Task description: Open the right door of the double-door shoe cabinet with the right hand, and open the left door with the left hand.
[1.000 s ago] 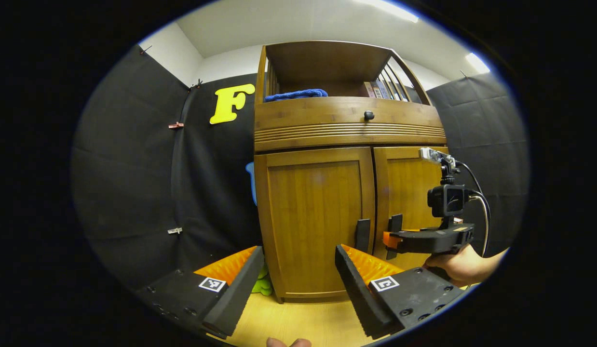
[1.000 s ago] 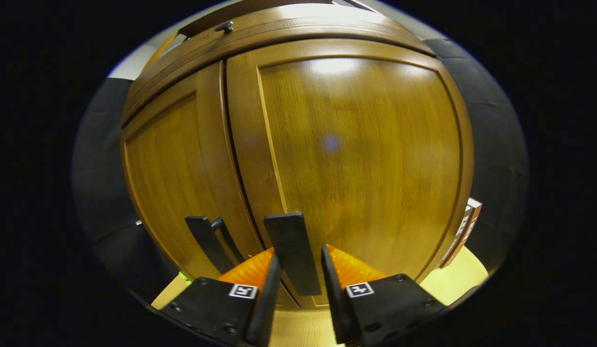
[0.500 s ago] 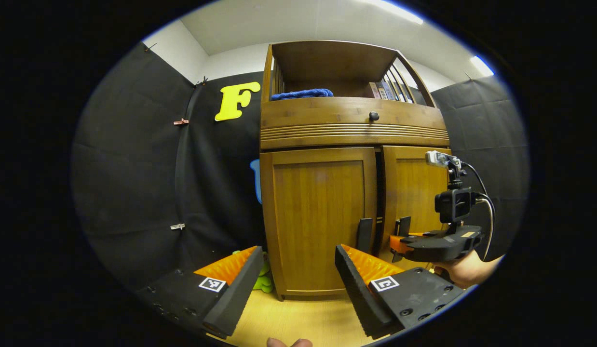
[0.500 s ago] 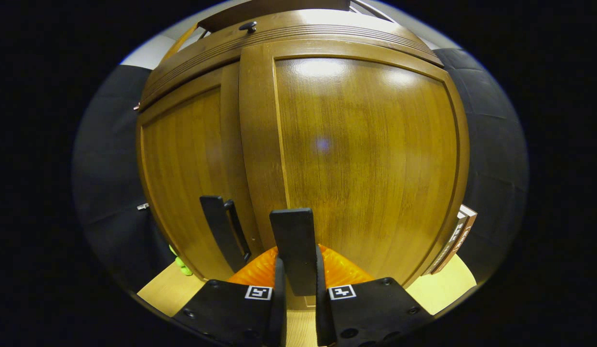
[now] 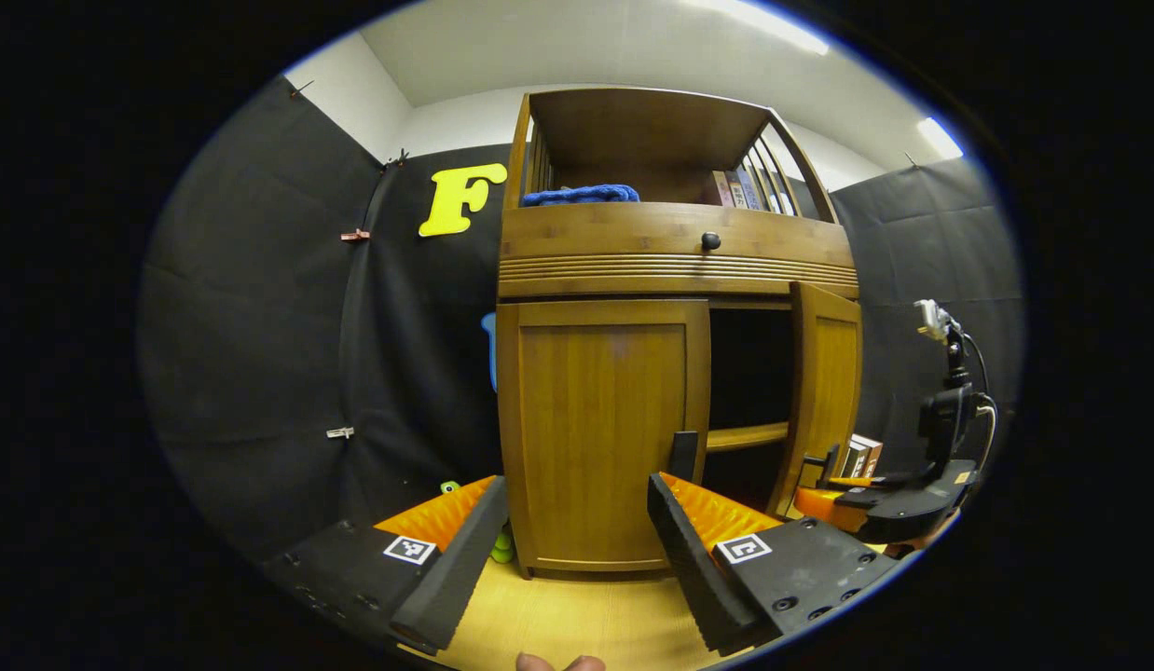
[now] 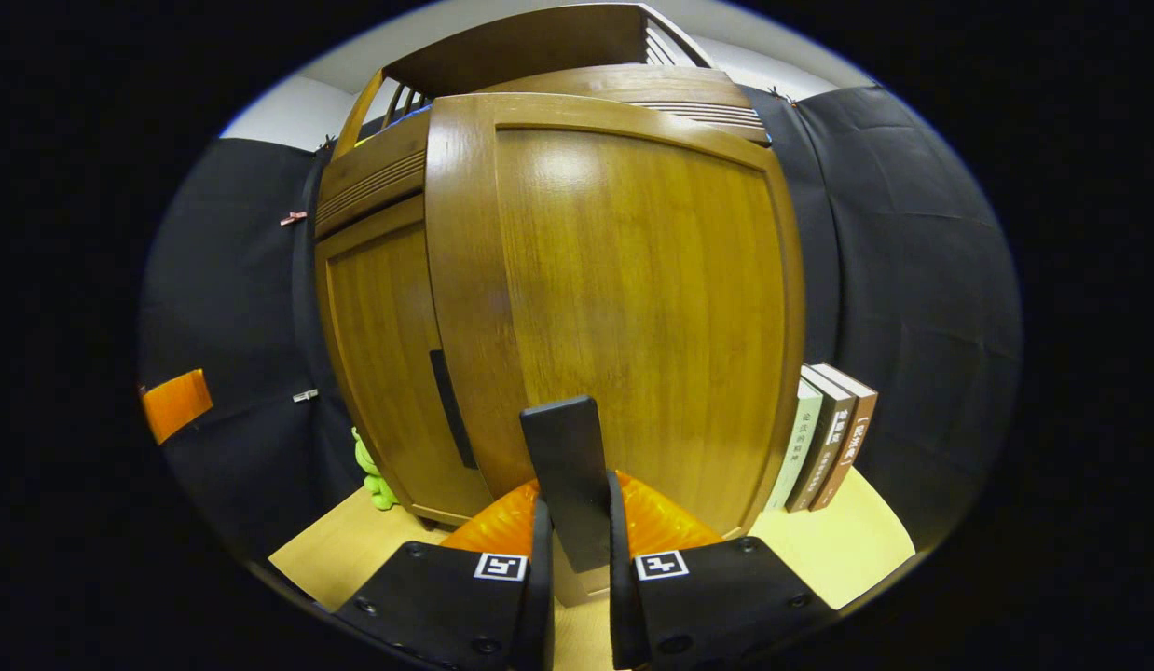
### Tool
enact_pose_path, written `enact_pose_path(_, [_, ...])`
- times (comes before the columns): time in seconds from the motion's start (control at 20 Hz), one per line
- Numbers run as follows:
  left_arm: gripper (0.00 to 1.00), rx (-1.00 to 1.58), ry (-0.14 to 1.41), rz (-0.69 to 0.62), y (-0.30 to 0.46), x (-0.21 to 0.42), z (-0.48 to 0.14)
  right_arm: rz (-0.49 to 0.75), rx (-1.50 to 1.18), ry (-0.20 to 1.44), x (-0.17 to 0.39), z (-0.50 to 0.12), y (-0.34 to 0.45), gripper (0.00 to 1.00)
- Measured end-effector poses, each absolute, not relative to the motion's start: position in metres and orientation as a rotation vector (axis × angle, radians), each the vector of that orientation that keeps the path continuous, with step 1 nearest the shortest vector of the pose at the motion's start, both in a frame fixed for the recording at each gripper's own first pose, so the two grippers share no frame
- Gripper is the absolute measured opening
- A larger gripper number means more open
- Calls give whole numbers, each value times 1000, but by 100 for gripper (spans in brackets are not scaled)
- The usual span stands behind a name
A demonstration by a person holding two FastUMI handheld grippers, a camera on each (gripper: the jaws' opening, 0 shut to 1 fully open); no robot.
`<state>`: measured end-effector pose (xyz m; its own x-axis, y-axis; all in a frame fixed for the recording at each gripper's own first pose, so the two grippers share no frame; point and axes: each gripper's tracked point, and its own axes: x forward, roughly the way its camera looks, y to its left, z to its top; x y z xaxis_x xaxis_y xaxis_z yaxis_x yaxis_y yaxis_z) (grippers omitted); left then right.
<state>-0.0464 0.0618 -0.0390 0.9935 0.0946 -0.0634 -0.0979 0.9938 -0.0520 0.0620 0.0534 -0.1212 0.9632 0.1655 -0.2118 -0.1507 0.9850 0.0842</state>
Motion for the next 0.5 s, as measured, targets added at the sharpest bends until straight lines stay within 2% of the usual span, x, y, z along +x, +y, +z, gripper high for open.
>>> enact_pose_path(0.5, [93, -53, 28, 61, 11, -39, -21, 137, 76, 233, 7, -112, -17, 27])
